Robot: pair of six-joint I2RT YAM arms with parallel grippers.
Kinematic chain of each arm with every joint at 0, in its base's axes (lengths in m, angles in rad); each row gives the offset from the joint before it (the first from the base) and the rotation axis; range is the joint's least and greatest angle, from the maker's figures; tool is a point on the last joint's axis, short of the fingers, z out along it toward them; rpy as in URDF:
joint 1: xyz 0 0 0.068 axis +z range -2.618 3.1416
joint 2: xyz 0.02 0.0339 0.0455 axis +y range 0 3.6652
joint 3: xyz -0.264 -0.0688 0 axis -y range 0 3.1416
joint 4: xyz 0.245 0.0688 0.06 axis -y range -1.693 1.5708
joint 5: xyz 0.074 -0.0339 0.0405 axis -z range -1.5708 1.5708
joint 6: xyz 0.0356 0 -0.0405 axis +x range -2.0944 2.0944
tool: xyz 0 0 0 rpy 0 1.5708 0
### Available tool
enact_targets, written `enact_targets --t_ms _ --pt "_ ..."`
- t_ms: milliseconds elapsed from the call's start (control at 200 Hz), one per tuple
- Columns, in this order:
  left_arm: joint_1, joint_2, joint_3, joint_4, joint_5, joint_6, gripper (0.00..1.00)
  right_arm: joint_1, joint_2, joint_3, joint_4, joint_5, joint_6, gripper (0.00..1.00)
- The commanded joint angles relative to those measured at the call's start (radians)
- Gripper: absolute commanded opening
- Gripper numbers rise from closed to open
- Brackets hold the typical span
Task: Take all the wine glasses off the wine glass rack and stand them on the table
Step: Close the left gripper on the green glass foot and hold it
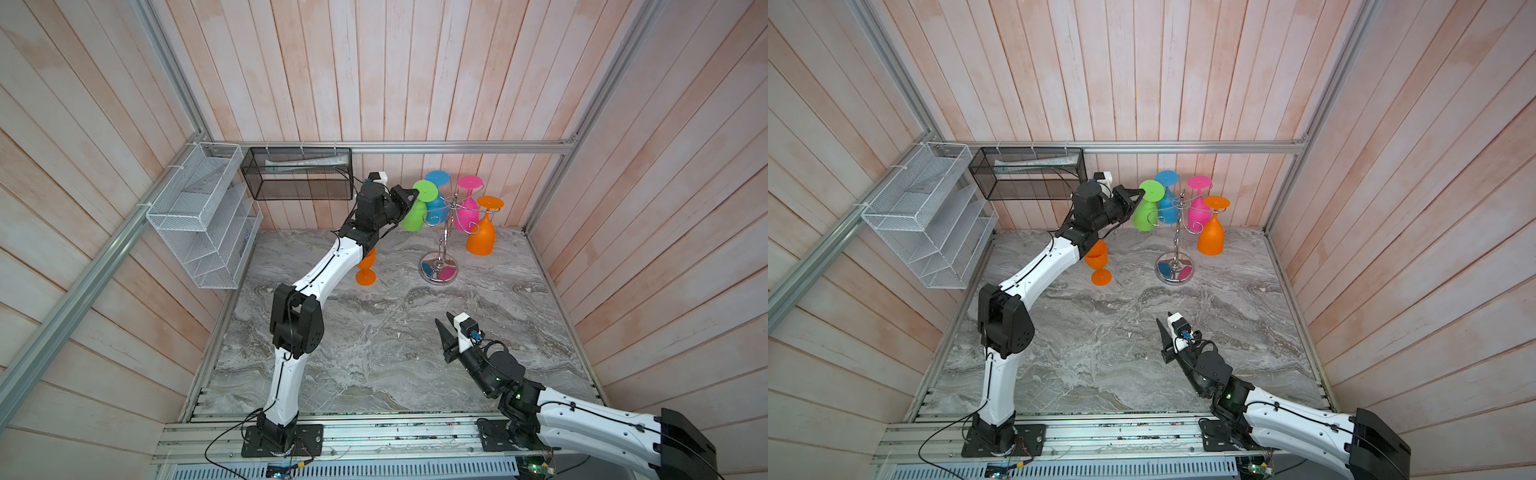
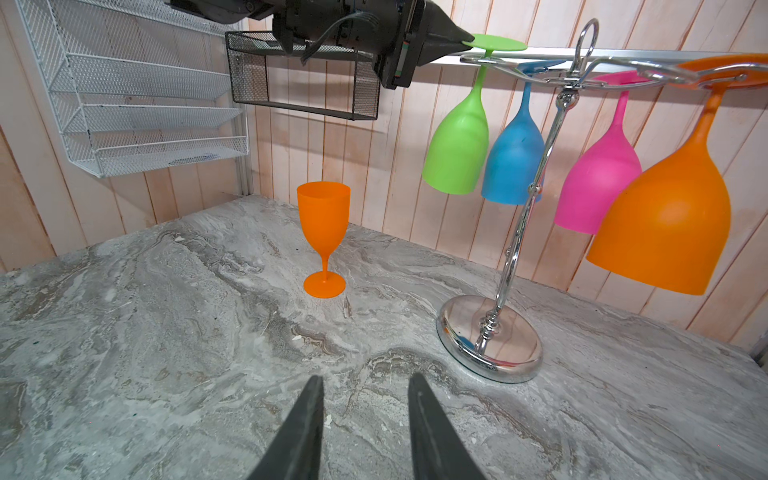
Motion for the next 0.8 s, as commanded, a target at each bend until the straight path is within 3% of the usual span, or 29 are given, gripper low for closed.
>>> enact_targets --t_ms 0,795 --pt "-0.01 0.001 0.032 -0.008 -0.013 0.022 0.04 0.005 -0.019 -0.008 0.003 -0.003 0.003 0.35" --pt "-0.001 -0.105 -0.076 0.008 -0.089 0.026 0.0 0.004 -0.014 -0.012 0.007 0.004 0.011 0.35"
